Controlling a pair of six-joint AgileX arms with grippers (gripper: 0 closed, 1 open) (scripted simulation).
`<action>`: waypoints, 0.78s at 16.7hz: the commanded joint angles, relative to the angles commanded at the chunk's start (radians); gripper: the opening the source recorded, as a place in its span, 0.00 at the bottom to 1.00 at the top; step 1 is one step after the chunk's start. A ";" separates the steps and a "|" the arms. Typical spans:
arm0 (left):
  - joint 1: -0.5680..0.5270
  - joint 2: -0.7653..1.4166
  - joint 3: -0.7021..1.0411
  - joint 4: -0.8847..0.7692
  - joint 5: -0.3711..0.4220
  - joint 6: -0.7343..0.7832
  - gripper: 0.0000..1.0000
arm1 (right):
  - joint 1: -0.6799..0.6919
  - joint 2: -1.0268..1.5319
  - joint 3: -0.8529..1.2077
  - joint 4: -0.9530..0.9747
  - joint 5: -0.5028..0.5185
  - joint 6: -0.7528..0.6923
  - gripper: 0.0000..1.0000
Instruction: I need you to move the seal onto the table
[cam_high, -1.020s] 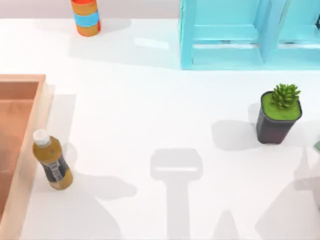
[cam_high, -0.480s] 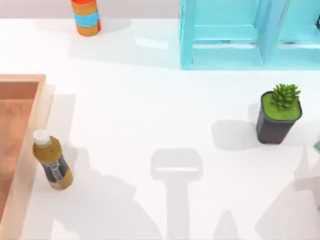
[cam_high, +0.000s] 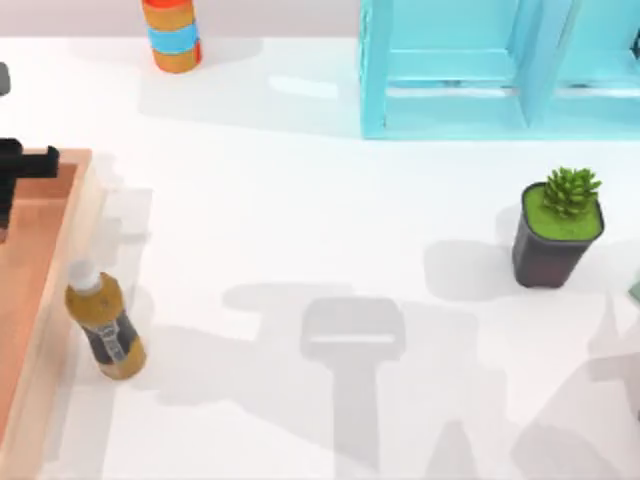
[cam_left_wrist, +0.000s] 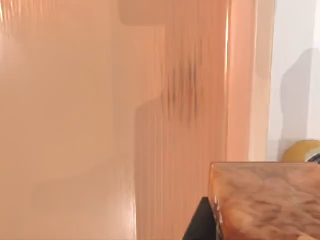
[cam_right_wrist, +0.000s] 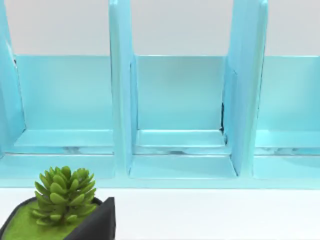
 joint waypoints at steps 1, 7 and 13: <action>-0.035 -0.008 0.025 -0.039 -0.001 -0.032 0.00 | 0.000 0.000 0.000 0.000 0.000 0.000 1.00; -0.175 0.010 0.076 -0.237 -0.018 -0.171 0.00 | 0.000 0.000 0.000 0.000 0.000 0.000 1.00; -0.181 0.020 0.070 -0.261 -0.021 -0.184 0.00 | 0.000 0.000 0.000 0.000 0.000 0.000 1.00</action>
